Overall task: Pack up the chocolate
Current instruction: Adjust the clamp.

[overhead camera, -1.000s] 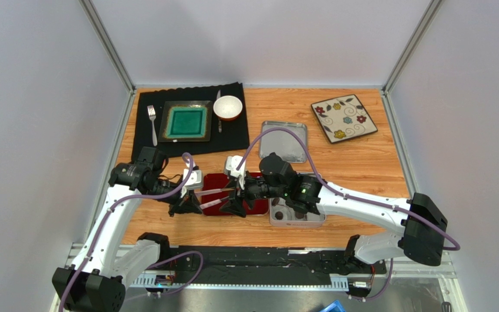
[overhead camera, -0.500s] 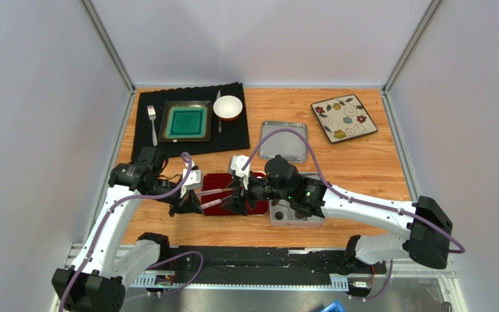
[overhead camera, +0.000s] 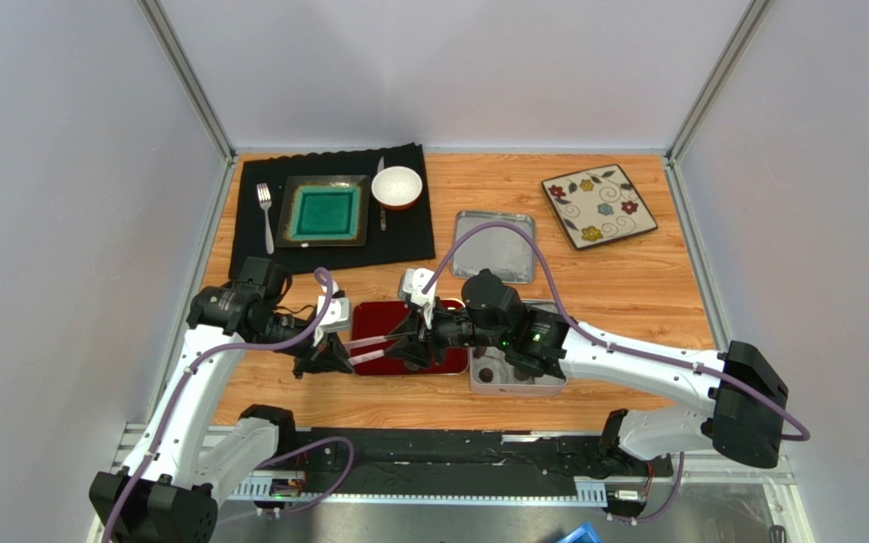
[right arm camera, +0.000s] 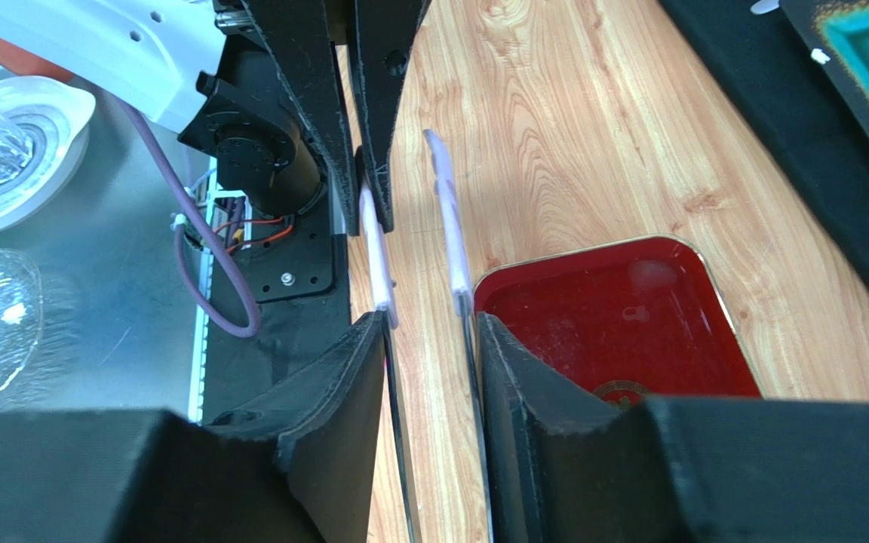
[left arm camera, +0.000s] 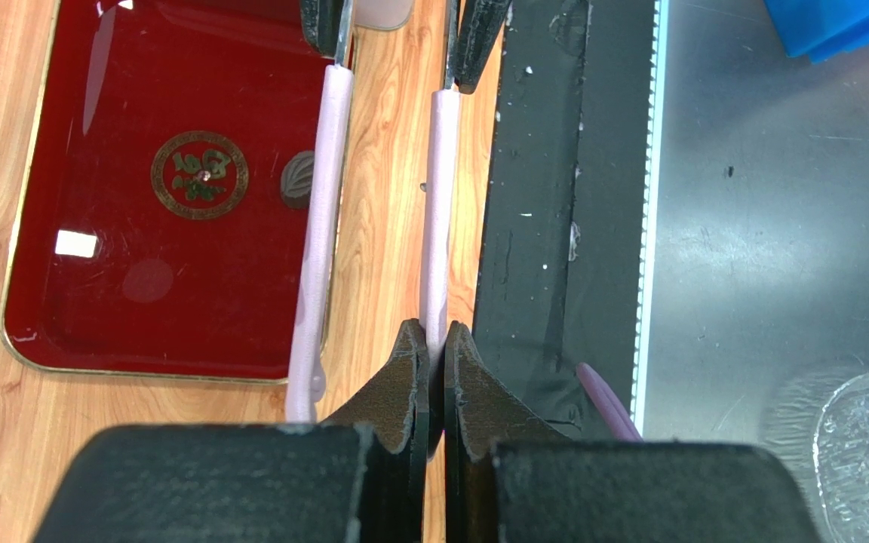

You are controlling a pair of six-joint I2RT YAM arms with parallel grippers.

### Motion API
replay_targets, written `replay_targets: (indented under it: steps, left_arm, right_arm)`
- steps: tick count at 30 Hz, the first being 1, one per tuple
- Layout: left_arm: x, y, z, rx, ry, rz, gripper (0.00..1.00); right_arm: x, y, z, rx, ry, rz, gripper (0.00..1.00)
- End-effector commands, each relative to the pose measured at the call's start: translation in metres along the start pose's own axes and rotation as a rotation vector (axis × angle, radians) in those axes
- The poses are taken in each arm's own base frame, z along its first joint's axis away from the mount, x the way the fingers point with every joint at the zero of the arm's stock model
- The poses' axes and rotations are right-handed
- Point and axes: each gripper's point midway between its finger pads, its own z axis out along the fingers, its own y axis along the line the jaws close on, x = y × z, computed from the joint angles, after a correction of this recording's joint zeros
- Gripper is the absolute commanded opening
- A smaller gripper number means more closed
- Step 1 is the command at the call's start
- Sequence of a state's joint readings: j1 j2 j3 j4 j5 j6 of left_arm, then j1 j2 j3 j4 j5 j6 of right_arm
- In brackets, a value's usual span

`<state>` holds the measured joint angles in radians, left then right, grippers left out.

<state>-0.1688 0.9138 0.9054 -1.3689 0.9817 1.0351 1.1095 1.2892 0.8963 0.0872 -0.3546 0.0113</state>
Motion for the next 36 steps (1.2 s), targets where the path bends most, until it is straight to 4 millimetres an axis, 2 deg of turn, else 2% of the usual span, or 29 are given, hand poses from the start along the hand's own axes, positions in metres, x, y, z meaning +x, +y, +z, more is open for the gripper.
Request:
replay_targets:
  steps: [1, 5, 10, 11, 12, 15, 16, 17, 21, 23, 24, 27, 28, 31, 36]
  left_arm:
    - [-0.012, -0.011, -0.004, 0.023, -0.035, -0.006, 0.0]
    - [-0.013, -0.011, -0.004, 0.023, -0.037, -0.009, 0.0]
    - [-0.014, -0.004, -0.004, 0.0, -0.037, -0.016, 0.02]
    - [-0.014, -0.002, -0.004, -0.01, -0.038, -0.017, 0.06]
    - [-0.015, 0.0, -0.004, -0.023, -0.039, -0.046, 0.16]
    - [-0.018, 0.014, -0.005, -0.092, -0.042, -0.062, 0.32]
    - [-0.021, 0.022, -0.007, -0.135, -0.047, -0.037, 0.35]
    - [-0.021, 0.025, -0.008, -0.153, -0.048, -0.032, 0.38]
    - [-0.022, 0.032, -0.01, -0.203, -0.056, -0.024, 0.41]
    - [-0.021, 0.034, -0.01, -0.208, -0.05, -0.038, 0.43]
    - [-0.02, 0.035, -0.009, -0.211, -0.044, -0.058, 0.43]
    - [-0.017, 0.047, -0.011, -0.266, -0.026, -0.091, 0.5]
    - [-0.018, 0.057, -0.015, -0.313, -0.02, -0.082, 0.52]
    - [-0.021, 0.074, -0.022, -0.405, -0.025, -0.11, 0.57]
    - [-0.025, 0.092, -0.025, -0.468, -0.058, -0.179, 0.68]
  right_arm:
    - [-0.02, 0.005, -0.002, -0.017, -0.06, -0.018, 0.31]
    - [-0.02, 0.008, -0.004, -0.025, -0.051, -0.018, 0.25]
    - [-0.025, 0.012, -0.008, -0.036, -0.068, 0.008, 0.12]
    - [-0.024, 0.013, -0.008, -0.039, -0.063, 0.016, 0.11]
    - [-0.026, 0.014, -0.009, -0.036, -0.063, 0.032, 0.07]
    - [-0.02, 0.014, -0.011, -0.028, -0.034, 0.062, 0.01]
    - [-0.021, 0.014, -0.014, -0.024, -0.033, 0.066, 0.0]
    - [-0.017, 0.014, -0.016, -0.016, -0.016, 0.081, 0.0]
    - [-0.023, 0.012, -0.029, 0.01, -0.043, 0.103, 0.0]
    - [-0.015, 0.008, -0.035, 0.031, -0.022, 0.134, 0.0]
    - [-0.019, 0.007, -0.04, 0.041, -0.034, 0.139, 0.0]
    - [-0.017, -0.002, -0.052, 0.087, -0.023, 0.16, 0.0]
    - [-0.016, -0.008, -0.056, 0.114, -0.015, 0.167, 0.0]
    - [-0.007, -0.018, -0.071, 0.17, 0.029, 0.202, 0.0]
    - [0.022, -0.03, -0.087, 0.274, 0.137, 0.249, 0.0]
